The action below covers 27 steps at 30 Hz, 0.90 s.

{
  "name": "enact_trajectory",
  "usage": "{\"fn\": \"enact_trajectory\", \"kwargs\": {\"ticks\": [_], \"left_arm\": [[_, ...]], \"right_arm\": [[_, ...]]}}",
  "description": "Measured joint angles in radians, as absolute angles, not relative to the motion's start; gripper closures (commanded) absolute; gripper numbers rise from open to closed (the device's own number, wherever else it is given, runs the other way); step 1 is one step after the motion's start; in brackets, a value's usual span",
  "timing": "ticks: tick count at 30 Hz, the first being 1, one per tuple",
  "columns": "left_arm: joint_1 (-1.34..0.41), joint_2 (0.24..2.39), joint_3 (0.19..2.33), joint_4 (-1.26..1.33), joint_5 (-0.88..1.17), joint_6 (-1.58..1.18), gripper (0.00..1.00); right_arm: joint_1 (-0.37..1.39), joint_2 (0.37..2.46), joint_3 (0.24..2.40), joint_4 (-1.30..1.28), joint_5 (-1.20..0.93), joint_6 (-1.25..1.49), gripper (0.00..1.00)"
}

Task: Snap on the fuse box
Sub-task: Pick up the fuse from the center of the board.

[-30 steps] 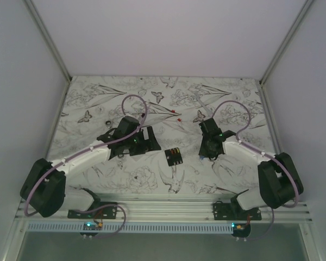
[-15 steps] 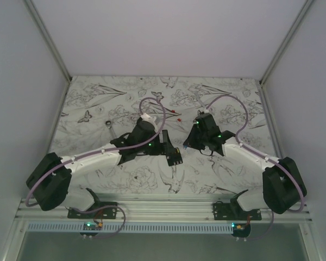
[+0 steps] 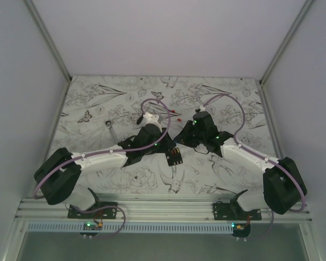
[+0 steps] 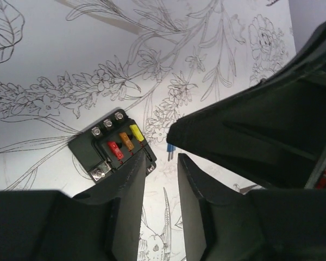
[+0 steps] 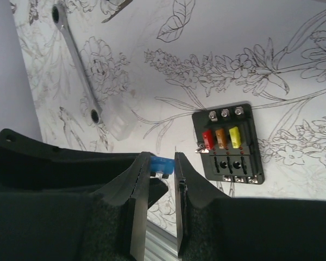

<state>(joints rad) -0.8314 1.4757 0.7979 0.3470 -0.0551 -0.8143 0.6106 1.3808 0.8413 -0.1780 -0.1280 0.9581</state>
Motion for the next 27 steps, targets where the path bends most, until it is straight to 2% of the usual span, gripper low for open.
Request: {"fn": "enact_trajectory", "kwargs": {"ticks": [5,12,20,27], "left_arm": [[-0.831,1.479,0.781,0.365,-0.086,-0.838,0.76],[-0.832,1.479,0.772,0.389,-0.100,-0.853,1.00],[-0.833,1.476,0.760,0.409,-0.100,-0.851,1.00],[-0.826,1.459,0.729,0.423,-0.074,-0.792,1.00]], "right_arm": [[0.614,1.381,0.841,-0.153,-0.148,0.982,0.75],[0.620,1.381,0.841,-0.134,-0.148,0.997,0.75],[0.638,1.381,0.835,-0.088,-0.172,1.018,0.73],[0.634,1.370,0.826,-0.080,-0.166,0.949,0.54]]}}
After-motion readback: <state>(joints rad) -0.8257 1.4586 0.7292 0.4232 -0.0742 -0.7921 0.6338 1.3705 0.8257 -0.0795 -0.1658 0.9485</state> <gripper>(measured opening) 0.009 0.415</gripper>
